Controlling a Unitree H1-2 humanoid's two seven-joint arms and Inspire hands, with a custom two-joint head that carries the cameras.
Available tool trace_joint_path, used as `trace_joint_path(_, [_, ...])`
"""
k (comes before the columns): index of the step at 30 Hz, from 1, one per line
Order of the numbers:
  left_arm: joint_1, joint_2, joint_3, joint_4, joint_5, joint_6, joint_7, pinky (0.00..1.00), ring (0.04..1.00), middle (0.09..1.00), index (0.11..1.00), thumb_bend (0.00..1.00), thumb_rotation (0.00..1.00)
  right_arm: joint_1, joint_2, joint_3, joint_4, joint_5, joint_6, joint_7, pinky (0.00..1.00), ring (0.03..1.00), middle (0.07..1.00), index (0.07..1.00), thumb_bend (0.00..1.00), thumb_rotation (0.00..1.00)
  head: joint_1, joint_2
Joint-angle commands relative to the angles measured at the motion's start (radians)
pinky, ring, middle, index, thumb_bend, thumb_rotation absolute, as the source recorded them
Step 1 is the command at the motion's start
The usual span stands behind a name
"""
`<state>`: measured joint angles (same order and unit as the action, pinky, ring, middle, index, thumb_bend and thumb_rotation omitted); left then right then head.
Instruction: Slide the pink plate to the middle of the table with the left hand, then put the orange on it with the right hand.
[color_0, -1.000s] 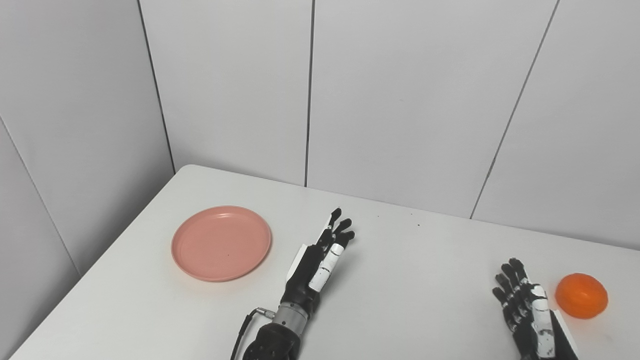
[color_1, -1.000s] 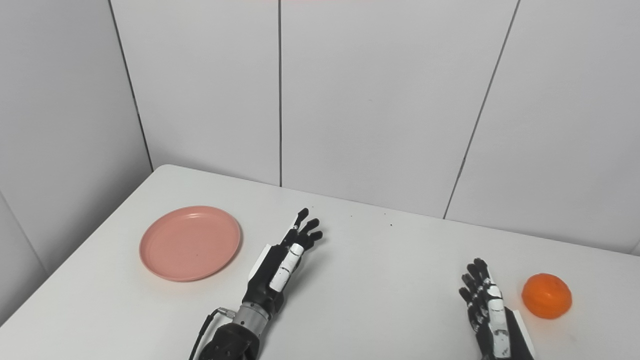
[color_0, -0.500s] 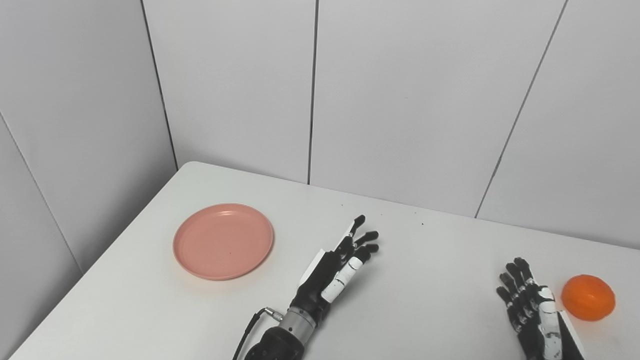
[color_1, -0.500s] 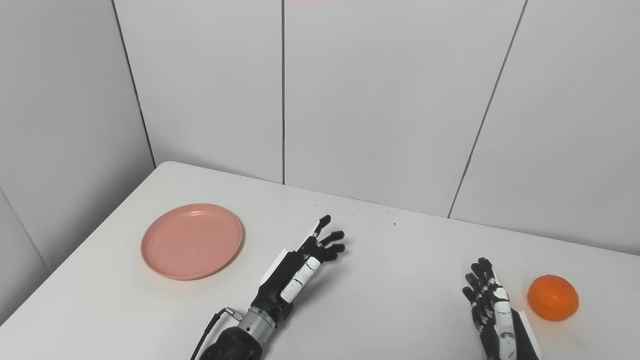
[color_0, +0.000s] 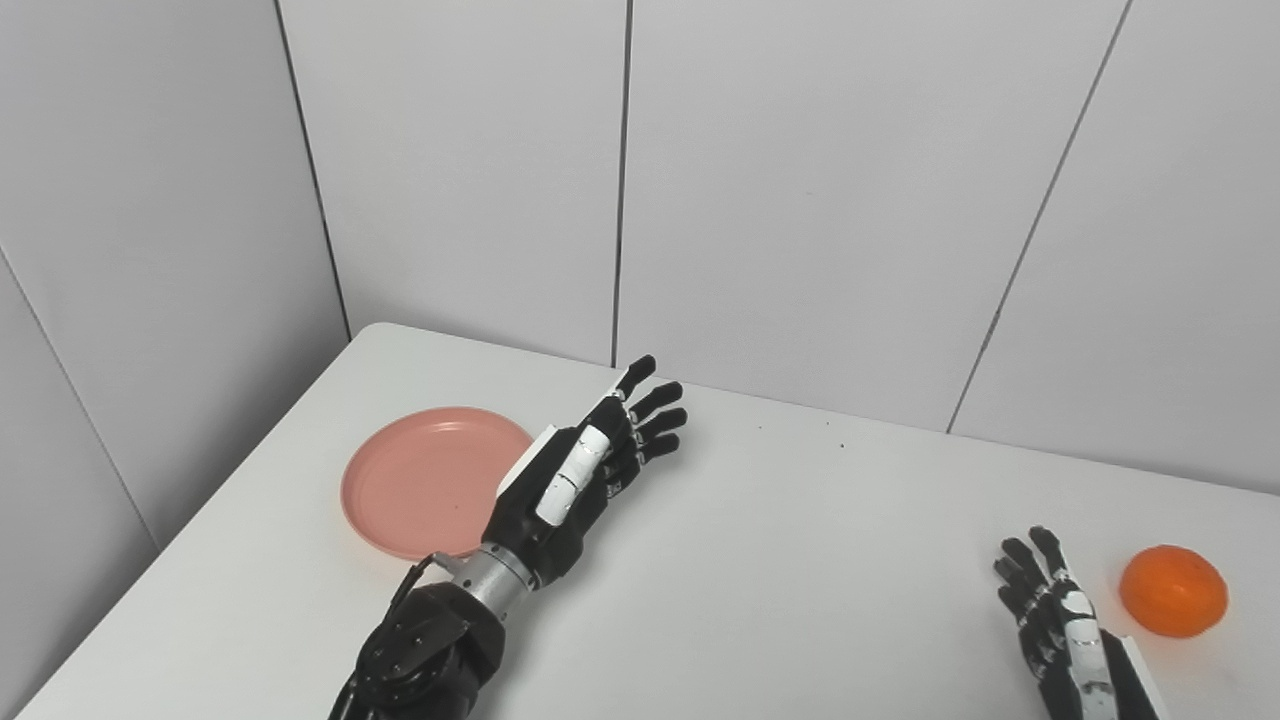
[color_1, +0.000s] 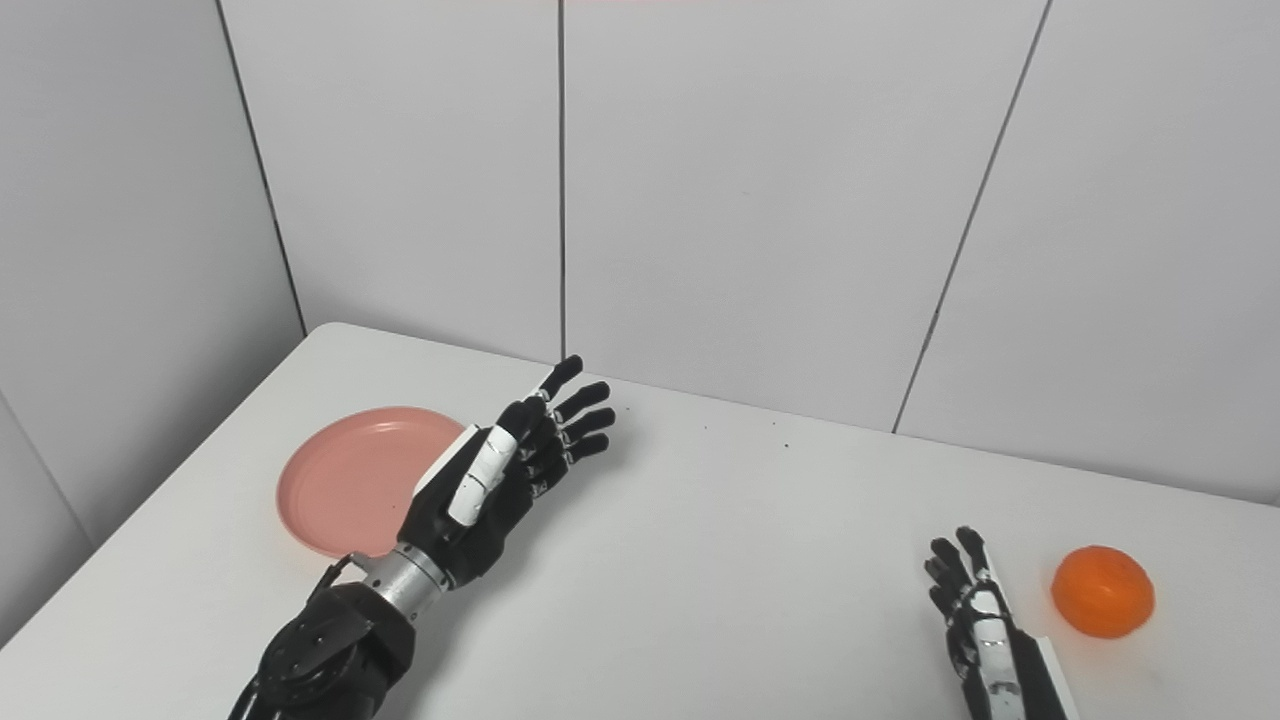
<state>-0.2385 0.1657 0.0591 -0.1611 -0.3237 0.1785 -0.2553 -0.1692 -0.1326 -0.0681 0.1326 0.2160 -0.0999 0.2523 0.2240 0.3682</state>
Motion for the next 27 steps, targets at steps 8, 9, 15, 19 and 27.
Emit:
trace_joint_path(8, [-0.005,0.108,0.072,0.138,-0.023,-0.176,-0.085,0.88,0.907,0.909,1.000,0.87,0.80,0.042,-0.006,-0.007,0.011,0.001,-0.044,-0.001,1.00,0.950,0.943,0.999,0.71,0.98,0.007,0.012])
trace_joint_path(9, [-0.010,0.113,0.076,0.163,-0.020,-0.203,-0.090,0.88,0.909,0.911,1.000,0.87,0.80,0.042,-0.005,-0.008,0.009,0.003,-0.041,-0.001,1.00,0.950,0.943,0.999,0.71,0.98,0.007,0.012])
trace_joint_path(15, [-0.061,0.140,0.139,0.290,-0.047,-0.283,-0.090,0.89,0.926,0.922,1.000,0.91,0.80,0.038,-0.007,-0.005,0.013,0.000,-0.043,-0.001,1.00,0.953,0.945,0.999,0.71,0.98,0.000,0.009])
trace_joint_path(19, [-0.073,0.162,0.177,0.273,-0.045,-0.263,-0.072,0.93,0.947,0.931,1.000,0.90,0.83,0.032,-0.012,-0.004,0.029,0.006,-0.052,0.009,1.00,0.958,0.947,1.000,0.71,0.99,0.001,0.006])
trace_joint_path(27, [-0.097,0.231,0.228,0.300,-0.090,-0.269,-0.102,0.88,0.909,0.939,1.000,0.90,0.82,0.031,-0.014,-0.003,0.031,0.015,-0.041,0.013,1.00,0.954,0.949,1.000,0.68,0.99,-0.001,0.002])
